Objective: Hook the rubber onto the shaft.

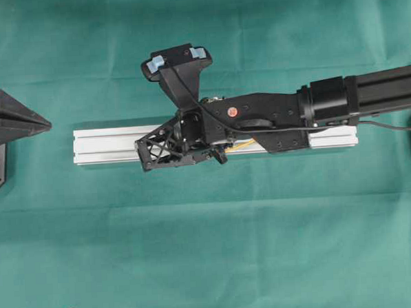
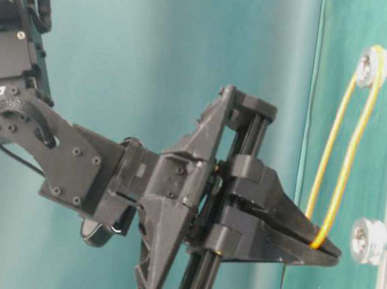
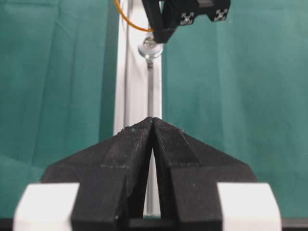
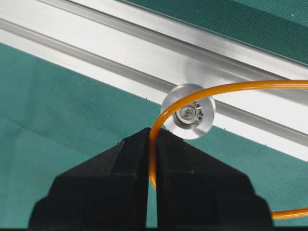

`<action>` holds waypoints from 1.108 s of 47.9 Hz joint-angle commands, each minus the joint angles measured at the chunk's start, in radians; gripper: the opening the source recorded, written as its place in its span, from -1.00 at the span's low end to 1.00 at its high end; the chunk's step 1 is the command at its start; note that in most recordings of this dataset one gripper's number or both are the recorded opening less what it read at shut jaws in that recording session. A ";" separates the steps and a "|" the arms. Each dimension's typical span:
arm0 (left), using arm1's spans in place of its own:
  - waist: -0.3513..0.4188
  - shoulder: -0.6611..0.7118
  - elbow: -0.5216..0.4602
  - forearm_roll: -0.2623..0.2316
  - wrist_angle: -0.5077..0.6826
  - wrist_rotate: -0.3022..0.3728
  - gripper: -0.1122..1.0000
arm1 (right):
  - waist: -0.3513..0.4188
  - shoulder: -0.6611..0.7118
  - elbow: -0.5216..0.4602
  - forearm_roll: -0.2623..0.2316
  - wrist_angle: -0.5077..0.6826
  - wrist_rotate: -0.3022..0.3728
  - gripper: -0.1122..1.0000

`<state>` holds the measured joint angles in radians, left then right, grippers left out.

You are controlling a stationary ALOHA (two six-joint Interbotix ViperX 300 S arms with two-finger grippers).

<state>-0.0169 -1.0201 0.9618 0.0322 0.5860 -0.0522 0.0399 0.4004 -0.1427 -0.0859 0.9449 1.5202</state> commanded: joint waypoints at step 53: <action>0.003 0.009 -0.023 0.003 -0.011 0.000 -0.76 | -0.009 0.021 -0.032 -0.003 -0.060 0.002 -0.71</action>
<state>-0.0169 -1.0201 0.9618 0.0322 0.5844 -0.0522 0.0322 0.4387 -0.1473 -0.0859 0.8943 1.5202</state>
